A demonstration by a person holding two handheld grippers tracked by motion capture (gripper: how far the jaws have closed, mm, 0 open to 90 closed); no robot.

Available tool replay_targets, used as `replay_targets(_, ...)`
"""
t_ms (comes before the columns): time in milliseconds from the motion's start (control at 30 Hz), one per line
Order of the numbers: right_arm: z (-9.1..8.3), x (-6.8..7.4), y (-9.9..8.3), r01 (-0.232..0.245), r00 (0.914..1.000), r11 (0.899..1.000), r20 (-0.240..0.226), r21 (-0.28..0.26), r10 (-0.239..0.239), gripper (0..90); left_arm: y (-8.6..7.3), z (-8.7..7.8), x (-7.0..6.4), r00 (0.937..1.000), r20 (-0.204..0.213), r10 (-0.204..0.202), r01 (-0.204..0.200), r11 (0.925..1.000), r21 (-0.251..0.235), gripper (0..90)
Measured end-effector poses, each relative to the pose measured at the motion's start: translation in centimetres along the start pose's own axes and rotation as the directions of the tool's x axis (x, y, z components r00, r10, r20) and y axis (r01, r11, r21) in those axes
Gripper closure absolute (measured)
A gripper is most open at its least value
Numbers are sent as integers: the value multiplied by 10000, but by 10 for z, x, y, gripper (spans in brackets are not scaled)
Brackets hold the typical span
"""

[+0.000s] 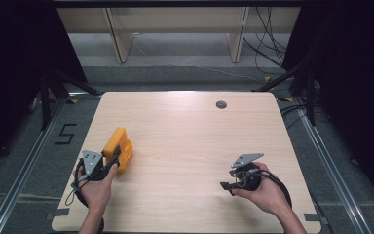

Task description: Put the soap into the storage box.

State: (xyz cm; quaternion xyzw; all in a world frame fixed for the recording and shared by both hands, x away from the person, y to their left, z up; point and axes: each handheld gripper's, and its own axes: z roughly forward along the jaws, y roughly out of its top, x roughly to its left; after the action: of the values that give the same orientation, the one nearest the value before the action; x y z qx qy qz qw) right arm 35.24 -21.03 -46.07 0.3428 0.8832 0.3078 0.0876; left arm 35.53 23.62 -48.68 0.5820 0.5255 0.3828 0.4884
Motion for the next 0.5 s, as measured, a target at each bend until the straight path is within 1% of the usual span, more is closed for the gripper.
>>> replay_targets(33,-1,0,0,-75,10000,10000,26,15,75,424,-3,2,0,10000,-30,-17,17,10000,27,604)
replay_targets(67,-1,0,0,-75,10000,10000,26,15,75,424,-3,2,0,10000,-30,-17,17,10000,27,604)
replay_targets(100,1,1,-1,-150,9999,9998,82,-96,150,423,-5,3,0,10000,-23,-91,91,9999,43,604)
replay_targets(133,0,1,-1,-281,9995,9996,156,-13,282,423,-7,4,0,10000,37,-87,87,10000,28,604)
replay_targets(167,0,1,-1,-281,9995,9996,156,-13,282,423,-8,5,-1,10000,28,-54,54,10000,39,604)
replay_targets(200,1,-1,0,119,9999,9999,-67,5,-119,422,-11,6,-1,10000,30,-53,53,10000,44,603)
replay_targets(233,1,-1,0,78,10000,10000,-54,15,-78,422,-12,6,-1,9998,57,-165,165,9998,69,603)
replay_targets(267,2,0,0,172,9997,9998,144,-64,-171,421,-12,6,-1,9998,57,-165,165,9998,69,603)
replay_targets(300,2,0,0,172,9997,9998,144,-64,-171,421,-14,7,-1,9997,67,-222,222,9998,26,603)
replay_targets(333,0,1,0,15,9999,9999,-117,115,-14,421,-15,7,0,9998,19,-213,213,9998,61,603)
replay_targets(433,1,2,0,60,9999,10000,-104,68,-60,421,-18,7,1,9998,59,-203,203,9998,-42,602)
replay_targets(467,2,3,0,-42,10000,10000,-87,-46,42,421,-18,7,1,9998,43,-217,217,9997,-72,602)
replay_targets(500,2,2,0,-29,10000,10000,56,21,29,421,-18,7,1,9997,62,-220,221,9997,-90,602)
